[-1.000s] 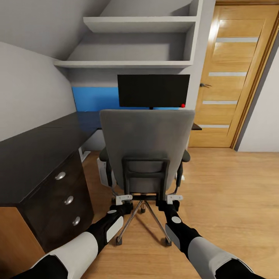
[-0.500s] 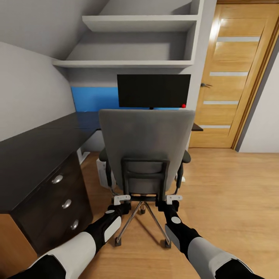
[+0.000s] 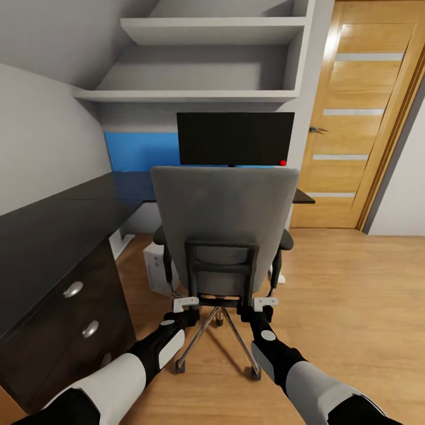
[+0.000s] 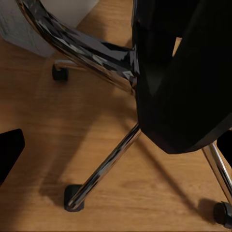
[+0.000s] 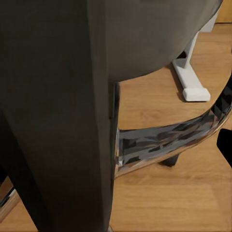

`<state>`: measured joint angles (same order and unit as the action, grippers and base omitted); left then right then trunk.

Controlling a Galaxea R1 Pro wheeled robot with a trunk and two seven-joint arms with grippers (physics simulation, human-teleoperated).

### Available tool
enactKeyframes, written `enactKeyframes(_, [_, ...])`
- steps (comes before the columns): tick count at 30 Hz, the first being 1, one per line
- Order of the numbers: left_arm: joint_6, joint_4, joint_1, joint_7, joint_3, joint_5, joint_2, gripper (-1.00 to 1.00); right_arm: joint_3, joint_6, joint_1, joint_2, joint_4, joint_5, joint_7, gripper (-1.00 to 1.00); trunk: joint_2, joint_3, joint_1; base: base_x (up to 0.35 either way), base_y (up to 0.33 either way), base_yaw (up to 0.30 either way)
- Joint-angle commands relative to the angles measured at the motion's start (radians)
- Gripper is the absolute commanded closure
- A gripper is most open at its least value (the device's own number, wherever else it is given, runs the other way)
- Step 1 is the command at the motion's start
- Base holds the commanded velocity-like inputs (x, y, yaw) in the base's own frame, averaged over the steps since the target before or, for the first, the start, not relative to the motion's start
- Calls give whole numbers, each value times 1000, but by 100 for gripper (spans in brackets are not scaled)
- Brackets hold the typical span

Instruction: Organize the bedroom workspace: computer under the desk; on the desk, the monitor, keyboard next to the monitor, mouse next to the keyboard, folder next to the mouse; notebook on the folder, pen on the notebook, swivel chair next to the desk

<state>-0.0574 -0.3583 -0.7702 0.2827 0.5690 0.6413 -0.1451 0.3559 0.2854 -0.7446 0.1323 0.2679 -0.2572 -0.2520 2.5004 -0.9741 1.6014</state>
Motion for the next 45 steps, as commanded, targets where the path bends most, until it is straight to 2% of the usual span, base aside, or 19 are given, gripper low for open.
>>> enactKeyframes(1, [-4, -2, -1, 9, 8, 4, 1, -100, 7, 5, -1, 0, -2, -10, -6, -100, 0, -1, 0, 166, 0, 0])
enactKeyframes(16, [-4, -2, -1, 9, 8, 4, 1, -100, 8, 5, -1, 0, -6, -10, -6, -100, 0, -1, 0, 231, -9, 0])
enactKeyframes(35, [-4, -2, -1, 9, 8, 4, 2, -100, 8, 6, -1, 0, -6, -10, -6, -100, 0, -1, 0, 310, -124, 0])
enactKeyframes(45, [-4, -2, -1, 9, 8, 4, 2, -100, 8, 6, -1, 0, -6, -10, -6, -100, 0, -1, 0, 47, -23, 0])
